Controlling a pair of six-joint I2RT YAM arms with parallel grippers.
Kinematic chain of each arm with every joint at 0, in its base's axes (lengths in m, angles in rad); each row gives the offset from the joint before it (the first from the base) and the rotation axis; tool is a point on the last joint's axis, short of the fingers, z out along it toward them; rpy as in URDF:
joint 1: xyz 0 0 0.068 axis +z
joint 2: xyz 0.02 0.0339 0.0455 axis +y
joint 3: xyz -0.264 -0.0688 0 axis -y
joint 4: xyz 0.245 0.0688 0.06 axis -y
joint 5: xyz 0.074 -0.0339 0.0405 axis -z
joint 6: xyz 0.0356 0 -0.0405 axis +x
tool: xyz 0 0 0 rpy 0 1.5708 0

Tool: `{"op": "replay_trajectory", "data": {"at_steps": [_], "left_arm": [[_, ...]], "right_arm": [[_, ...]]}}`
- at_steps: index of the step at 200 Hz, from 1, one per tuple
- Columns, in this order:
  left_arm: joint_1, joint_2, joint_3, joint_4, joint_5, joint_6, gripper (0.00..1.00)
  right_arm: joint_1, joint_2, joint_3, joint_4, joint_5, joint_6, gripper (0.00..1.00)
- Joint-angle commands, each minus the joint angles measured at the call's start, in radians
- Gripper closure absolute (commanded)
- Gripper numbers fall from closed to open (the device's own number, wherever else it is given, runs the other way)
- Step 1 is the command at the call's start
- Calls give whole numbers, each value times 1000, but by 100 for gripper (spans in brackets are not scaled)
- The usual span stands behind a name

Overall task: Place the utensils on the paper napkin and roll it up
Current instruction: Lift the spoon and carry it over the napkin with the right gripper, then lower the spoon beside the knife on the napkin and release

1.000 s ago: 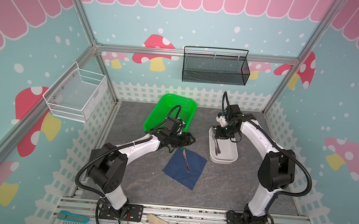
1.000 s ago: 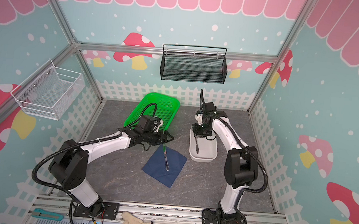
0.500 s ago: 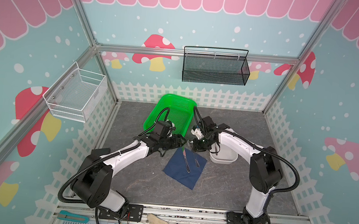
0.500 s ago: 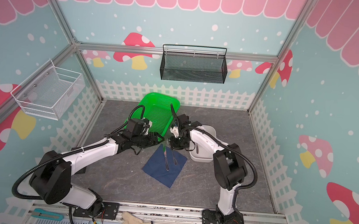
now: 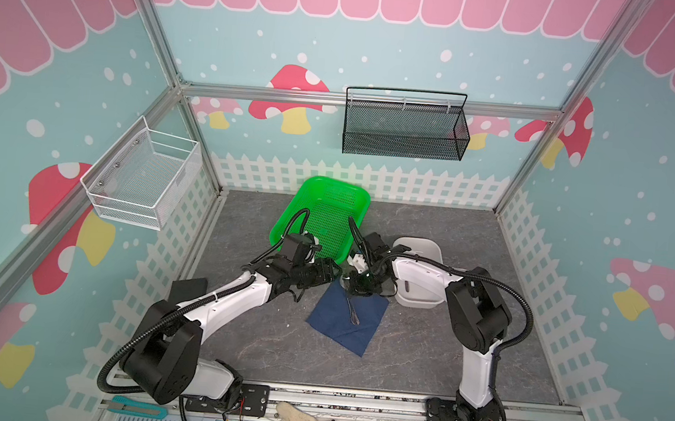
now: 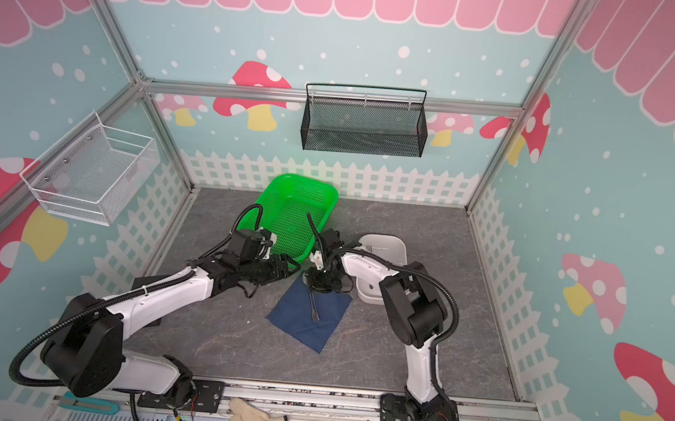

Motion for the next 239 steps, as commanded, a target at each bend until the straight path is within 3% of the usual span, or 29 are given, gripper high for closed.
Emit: {"op": "replay_trajectory", "data": {"at_steps": [1,189,239], "left_arm": [[10,-25,-13,6,-14,-11,27],[25,-32,-22,12,-14,-17,27],[24,-18,-18,11,-7,-16,27]], "right_arm": [[10,19,-11,40,-28,38,90],[21,80,-21,76,5,60,90],[21,78,-12,74,15,59,85]]}}
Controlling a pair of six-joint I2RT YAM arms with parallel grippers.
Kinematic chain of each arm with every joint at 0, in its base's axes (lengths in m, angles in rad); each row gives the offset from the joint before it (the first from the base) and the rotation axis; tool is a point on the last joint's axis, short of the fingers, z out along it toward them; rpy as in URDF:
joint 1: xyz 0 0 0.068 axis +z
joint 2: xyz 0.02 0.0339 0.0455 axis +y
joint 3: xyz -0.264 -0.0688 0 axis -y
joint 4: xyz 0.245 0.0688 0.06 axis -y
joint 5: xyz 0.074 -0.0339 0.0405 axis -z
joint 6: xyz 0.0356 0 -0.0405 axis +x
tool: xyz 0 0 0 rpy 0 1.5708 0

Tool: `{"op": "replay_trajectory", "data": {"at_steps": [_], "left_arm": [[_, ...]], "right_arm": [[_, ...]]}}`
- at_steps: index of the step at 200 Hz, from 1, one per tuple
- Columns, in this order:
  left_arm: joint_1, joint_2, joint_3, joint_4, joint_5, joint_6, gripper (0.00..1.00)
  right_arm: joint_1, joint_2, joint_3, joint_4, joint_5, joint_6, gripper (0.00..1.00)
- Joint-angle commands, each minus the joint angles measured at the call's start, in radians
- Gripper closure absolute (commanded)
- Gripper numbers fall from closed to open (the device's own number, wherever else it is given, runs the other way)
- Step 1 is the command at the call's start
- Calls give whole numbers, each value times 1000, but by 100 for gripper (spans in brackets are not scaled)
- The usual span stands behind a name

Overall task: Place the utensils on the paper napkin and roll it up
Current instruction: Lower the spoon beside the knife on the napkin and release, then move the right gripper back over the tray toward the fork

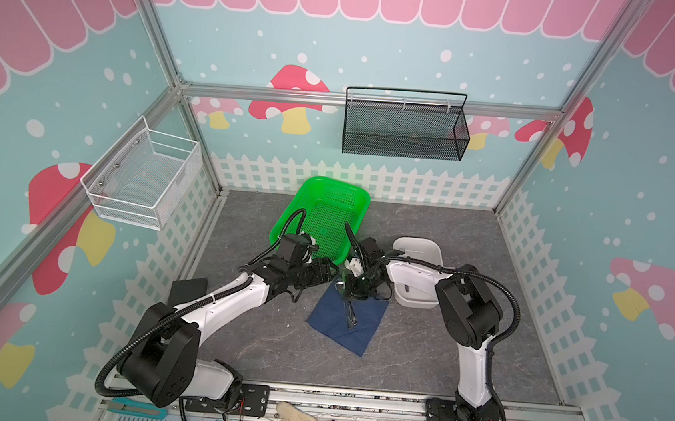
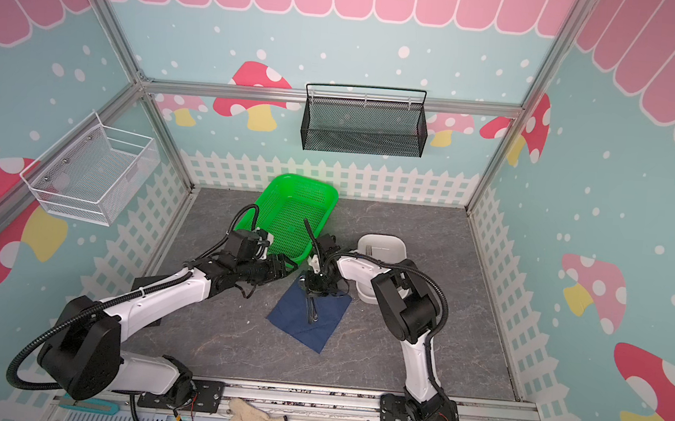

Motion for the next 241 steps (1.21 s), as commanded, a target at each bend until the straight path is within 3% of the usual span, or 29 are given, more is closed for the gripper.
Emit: {"op": "replay_trajectory", "data": {"at_steps": [1,63,104,163,241], "left_arm": [[7,-4,-1,9,-5,-15,27],[7,6,2,12,-2,-16,27],[7,10,10,12,6,-12,27],[5,37,46,17,39,-12,27],[-66,110,133,18,79,2,26]], "right_arm": [[7,21,6,-3,17,1,85],[7,14,19,-7,30,-14,87],[7,-44,25,-15,28,-32,82],[-8,-140,10,-62,127,-46,80],[-145,-329,-65,-88,247,-66,80]]}}
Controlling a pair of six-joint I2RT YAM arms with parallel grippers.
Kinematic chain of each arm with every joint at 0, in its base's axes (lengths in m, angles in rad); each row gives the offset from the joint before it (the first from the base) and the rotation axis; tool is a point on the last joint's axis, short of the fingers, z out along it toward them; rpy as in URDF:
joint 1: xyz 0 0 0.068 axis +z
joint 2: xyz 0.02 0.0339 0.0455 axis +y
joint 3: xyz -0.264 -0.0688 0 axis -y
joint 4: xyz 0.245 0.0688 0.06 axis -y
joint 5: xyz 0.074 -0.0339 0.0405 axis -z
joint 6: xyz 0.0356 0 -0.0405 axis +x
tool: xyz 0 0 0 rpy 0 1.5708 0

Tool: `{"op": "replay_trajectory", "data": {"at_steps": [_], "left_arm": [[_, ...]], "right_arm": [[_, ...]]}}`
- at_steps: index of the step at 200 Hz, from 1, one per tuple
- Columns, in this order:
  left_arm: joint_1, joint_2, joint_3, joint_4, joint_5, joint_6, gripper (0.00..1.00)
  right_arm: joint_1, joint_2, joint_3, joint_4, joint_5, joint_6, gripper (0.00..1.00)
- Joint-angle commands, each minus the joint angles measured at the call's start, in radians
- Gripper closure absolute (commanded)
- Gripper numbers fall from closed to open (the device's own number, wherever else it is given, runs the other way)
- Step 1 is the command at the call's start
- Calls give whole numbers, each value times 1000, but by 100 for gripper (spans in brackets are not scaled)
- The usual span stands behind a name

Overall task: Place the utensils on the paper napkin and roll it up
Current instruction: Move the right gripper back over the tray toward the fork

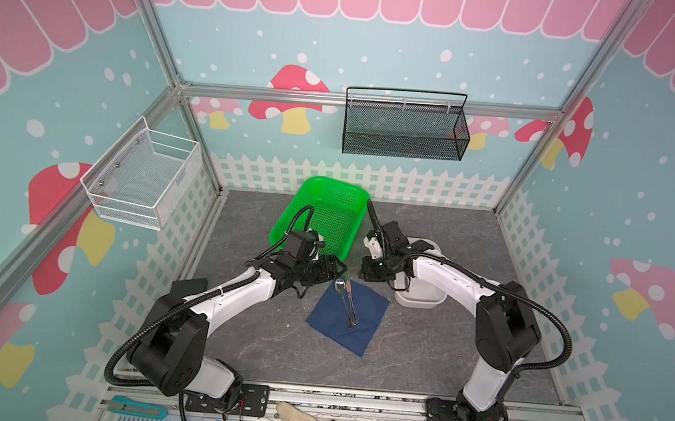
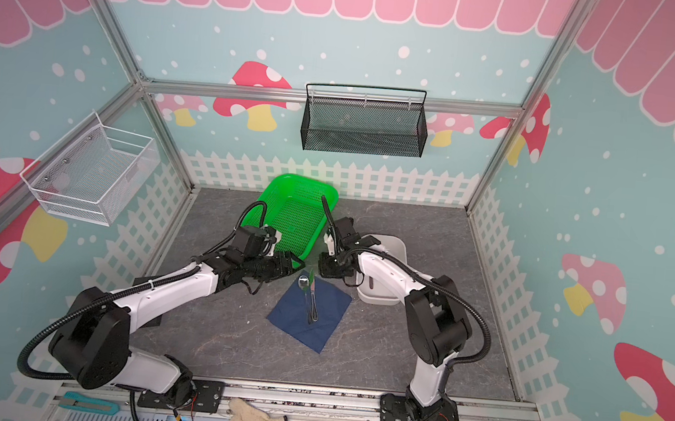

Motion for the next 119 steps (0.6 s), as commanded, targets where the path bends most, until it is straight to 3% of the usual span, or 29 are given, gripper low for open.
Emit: {"op": "replay_trajectory", "data": {"at_steps": [1,53,95,119], "left_arm": [[-31,36,59,11,33,8,26],[-109,158,191,-5,72,28,23],[-159,256,303,-30,78,42,21],[-176,299,350,-40,90,43,14]], "right_arm": [[-56,-61,-34,-37,53,-24,80],[-227,-135,-90,-79,105,-100,80],[-297,-101,-93,-99,119,-158,79],[-317,-65,-84,-99,119,-181,79]]}}
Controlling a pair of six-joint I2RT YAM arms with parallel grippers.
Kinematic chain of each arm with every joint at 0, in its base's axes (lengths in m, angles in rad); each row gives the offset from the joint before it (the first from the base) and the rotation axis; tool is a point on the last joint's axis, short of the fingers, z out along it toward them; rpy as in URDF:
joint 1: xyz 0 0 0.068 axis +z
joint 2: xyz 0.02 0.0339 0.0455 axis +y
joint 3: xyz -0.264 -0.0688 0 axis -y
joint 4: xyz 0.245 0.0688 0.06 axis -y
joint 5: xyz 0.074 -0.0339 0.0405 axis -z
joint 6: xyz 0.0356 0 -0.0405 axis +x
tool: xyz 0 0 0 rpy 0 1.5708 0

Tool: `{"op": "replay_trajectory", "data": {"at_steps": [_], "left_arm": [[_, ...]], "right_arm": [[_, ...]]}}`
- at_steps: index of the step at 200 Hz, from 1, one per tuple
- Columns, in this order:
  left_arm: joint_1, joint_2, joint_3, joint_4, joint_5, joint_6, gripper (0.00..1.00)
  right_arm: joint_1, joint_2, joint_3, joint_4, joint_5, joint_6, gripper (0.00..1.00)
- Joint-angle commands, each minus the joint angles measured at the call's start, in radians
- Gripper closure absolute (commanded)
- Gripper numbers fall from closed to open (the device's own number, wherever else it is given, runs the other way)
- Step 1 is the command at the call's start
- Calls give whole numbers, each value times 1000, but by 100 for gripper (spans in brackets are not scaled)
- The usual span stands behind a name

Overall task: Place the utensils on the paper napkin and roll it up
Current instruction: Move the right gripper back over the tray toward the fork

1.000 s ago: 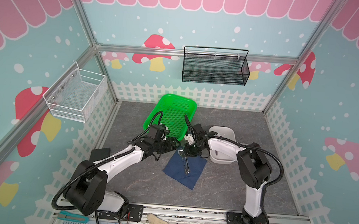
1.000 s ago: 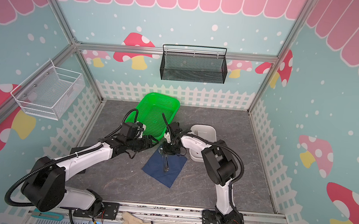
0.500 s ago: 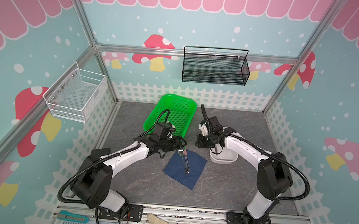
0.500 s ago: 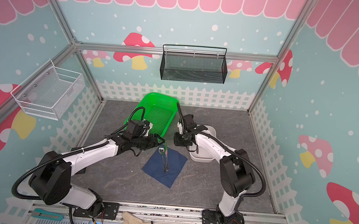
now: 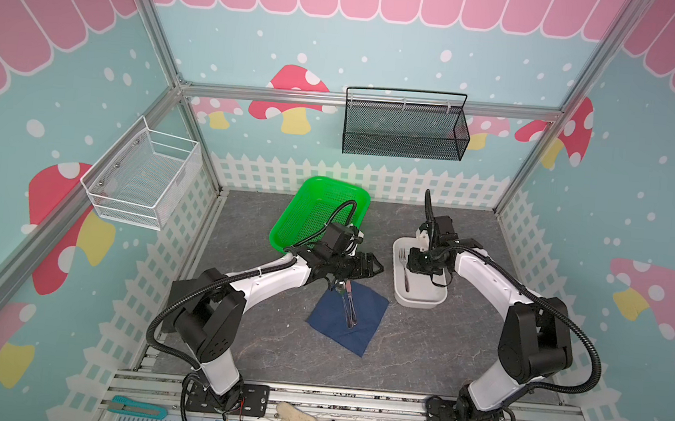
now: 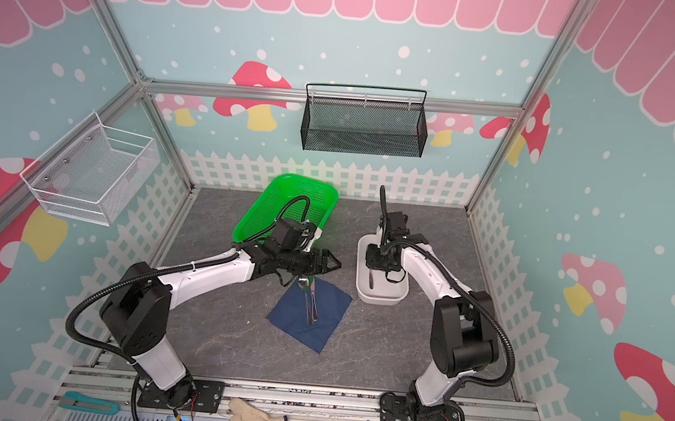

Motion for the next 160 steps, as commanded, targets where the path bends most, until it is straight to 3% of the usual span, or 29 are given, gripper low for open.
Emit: {"op": "replay_trajectory", "data": {"at_steps": [1,160], "left_arm": [[-15,39,56,-30,21,17,14],[-43,202,230,-85,31,21,9]], "right_arm": [[-17,41,0,-30,10,-54,79],[-28,361,221,-94,-42,-171,75]]}}
